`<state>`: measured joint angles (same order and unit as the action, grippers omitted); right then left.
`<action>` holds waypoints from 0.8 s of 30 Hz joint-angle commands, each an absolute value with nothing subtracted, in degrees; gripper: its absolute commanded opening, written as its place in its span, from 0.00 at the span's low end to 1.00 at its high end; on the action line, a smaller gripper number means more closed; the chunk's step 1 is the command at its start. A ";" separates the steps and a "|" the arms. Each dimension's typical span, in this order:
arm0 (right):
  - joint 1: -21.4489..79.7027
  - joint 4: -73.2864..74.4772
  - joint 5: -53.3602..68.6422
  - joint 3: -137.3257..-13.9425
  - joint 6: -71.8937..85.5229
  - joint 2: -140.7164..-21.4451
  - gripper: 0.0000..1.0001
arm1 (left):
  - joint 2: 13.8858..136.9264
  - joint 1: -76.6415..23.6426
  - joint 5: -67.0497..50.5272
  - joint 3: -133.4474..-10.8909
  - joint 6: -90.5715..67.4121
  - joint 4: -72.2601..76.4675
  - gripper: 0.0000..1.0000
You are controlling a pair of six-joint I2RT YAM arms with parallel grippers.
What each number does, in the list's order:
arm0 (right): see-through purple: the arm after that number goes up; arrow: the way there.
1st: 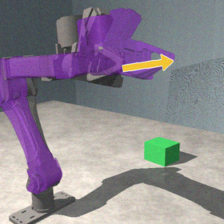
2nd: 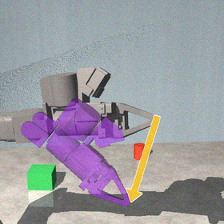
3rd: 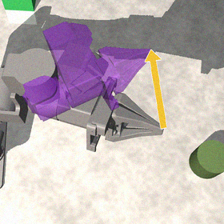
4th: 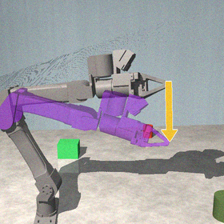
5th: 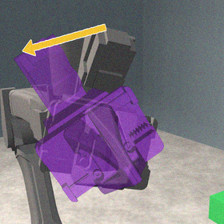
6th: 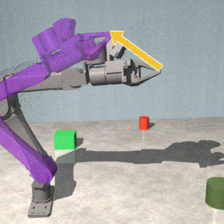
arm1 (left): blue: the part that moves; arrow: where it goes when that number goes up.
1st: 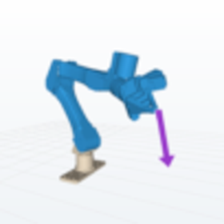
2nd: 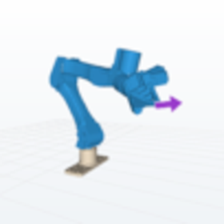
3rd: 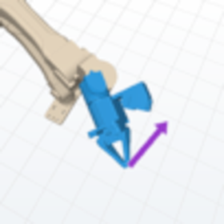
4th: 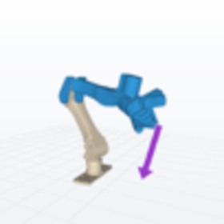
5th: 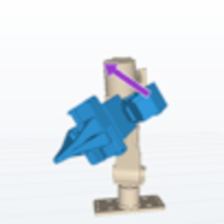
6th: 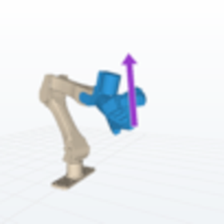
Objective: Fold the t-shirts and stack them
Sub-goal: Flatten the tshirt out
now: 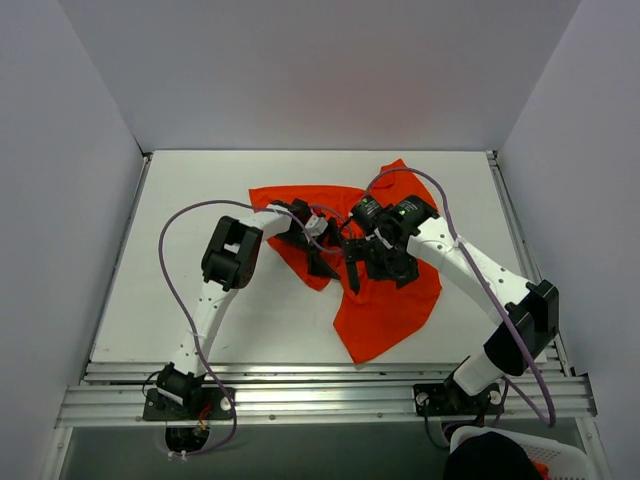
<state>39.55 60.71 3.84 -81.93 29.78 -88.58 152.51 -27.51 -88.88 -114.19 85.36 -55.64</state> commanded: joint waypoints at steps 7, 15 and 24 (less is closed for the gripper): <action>39.82 63.99 -4.39 -85.43 34.27 -82.19 1.00 | 159.44 -26.37 -84.26 -104.26 76.93 -45.27 0.94; 39.64 62.14 -6.76 -86.83 32.61 -79.98 1.00 | 162.93 -28.47 -96.76 -115.20 99.10 -93.70 0.94; 39.29 60.65 -6.68 -93.16 32.25 -84.99 1.00 | 127.56 -31.65 -96.68 -92.28 83.71 -95.19 0.94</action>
<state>39.42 60.31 -5.17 -90.54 32.51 -84.31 137.99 -31.64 -87.15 -92.73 91.22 -69.82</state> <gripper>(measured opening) 0.997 0.939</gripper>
